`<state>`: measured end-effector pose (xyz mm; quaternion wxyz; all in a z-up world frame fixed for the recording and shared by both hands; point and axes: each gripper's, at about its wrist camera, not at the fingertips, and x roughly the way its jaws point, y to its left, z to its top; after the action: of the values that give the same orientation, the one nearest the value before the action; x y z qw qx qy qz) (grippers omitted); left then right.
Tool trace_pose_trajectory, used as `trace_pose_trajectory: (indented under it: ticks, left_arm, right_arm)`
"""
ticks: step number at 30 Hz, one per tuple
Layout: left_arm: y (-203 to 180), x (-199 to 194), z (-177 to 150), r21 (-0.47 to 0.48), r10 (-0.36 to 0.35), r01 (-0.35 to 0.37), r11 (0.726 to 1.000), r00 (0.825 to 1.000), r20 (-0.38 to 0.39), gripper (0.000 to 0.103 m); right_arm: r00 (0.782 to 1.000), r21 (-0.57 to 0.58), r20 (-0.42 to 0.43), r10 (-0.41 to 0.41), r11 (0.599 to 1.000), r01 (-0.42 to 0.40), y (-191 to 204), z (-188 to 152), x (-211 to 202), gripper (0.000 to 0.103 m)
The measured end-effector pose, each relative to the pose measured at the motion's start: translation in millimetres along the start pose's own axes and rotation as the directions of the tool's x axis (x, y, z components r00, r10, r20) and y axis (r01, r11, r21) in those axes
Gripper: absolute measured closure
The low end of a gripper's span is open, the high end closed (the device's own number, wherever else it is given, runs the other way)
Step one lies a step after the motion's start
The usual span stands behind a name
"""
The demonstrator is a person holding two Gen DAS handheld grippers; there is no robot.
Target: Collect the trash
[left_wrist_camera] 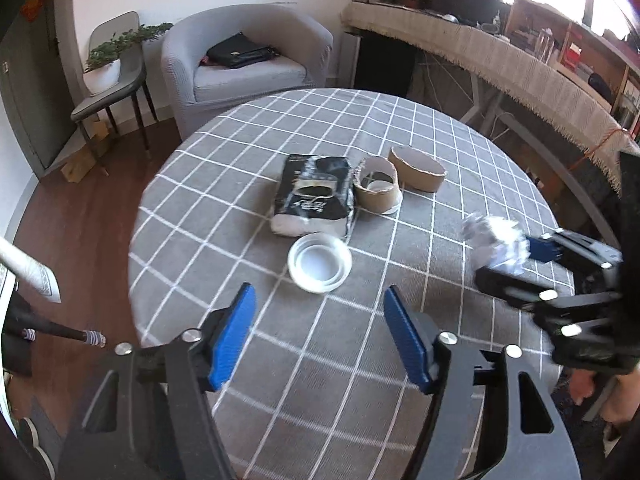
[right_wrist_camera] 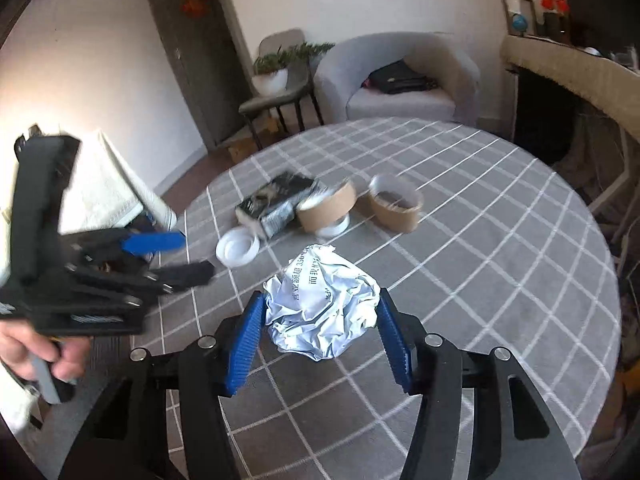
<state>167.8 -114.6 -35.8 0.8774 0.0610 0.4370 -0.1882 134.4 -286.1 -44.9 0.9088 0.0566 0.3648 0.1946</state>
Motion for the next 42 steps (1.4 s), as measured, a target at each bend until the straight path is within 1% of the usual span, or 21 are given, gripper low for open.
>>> trace_pose_trajectory:
  ticks: [3, 4, 5, 12, 14, 20, 22, 25, 27, 32, 38, 42]
  left_arm:
    - [-5.8, 11.5, 3.6, 0.009, 0.023, -0.023, 1.0, 1.0, -0.015, 0.039]
    - [-8.6, 16.5, 5.0, 0.023, 0.046, -0.046, 0.999, 0.999, -0.022, 0.043]
    - [-9.5, 19.2, 6.5, 0.032, 0.056, -0.055, 0.998, 0.998, -0.024, 0.044]
    - [-12.2, 35.7, 13.4, 0.038, 0.077, -0.075, 0.996, 0.996, -0.047, 0.045]
    - [-12.9, 37.7, 13.7, 0.038, 0.087, -0.085, 0.996, 0.995, -0.05, 0.046]
    - [-7.3, 39.6, 16.6, 0.01, 0.074, -0.073, 0.997, 0.996, -0.049, 0.051]
    - [-5.3, 40.3, 18.0, -0.003, 0.069, -0.069, 0.998, 0.997, -0.043, 0.06]
    - [-6.0, 41.2, 19.5, -0.009, 0.069, -0.069, 0.998, 0.997, -0.044, 0.061]
    - [-8.2, 38.3, 17.7, -0.012, 0.052, -0.053, 0.999, 0.997, -0.049, 0.061]
    - [-18.1, 19.2, 7.0, -0.006, 0.062, -0.062, 0.998, 0.997, -0.051, 0.061]
    - [-23.5, -9.0, -12.9, -0.013, 0.105, -0.105, 0.994, 0.994, -0.034, 0.061]
    - [-9.9, -24.6, -27.8, -0.056, 0.133, -0.134, 0.989, 0.991, -0.022, 0.061]
  right_arm:
    - [1.0, 0.022, 0.009, 0.001, 1.0, -0.001, -7.0, 1.8, -4.8, 0.046]
    - [1.0, 0.027, 0.013, 0.004, 1.0, -0.004, -8.8, 2.5, -5.8, 0.046]
    - [1.0, 0.031, 0.017, 0.007, 0.999, -0.008, -9.9, 3.2, -7.2, 0.046]
    - [1.0, 0.048, 0.027, 0.01, 0.999, -0.012, -14.7, -0.7, -14.9, 0.046]
    - [1.0, 0.047, 0.022, 0.008, 0.999, -0.009, -15.9, -1.9, -15.5, 0.046]
    - [1.0, 0.048, -0.002, 0.014, 0.999, -0.014, -15.8, -4.3, -14.2, 0.046]
    - [1.0, 0.059, -0.015, 0.025, 0.998, -0.024, -16.0, -4.2, -12.5, 0.046]
    - [0.999, 0.066, -0.023, 0.045, 0.997, -0.044, -13.3, -3.5, -12.0, 0.046]
    - [0.998, 0.057, -0.027, 0.055, 0.997, -0.053, -8.5, -2.8, -12.1, 0.046]
    - [0.996, 0.022, -0.046, 0.08, 0.997, -0.079, 5.2, -2.1, -10.6, 0.046]
    - [0.99, 0.019, -0.037, 0.139, 0.99, -0.138, 22.5, 1.6, -14.5, 0.047]
    - [0.99, -0.016, -0.048, 0.135, 0.991, -0.136, 36.1, 4.6, -10.5, 0.046]
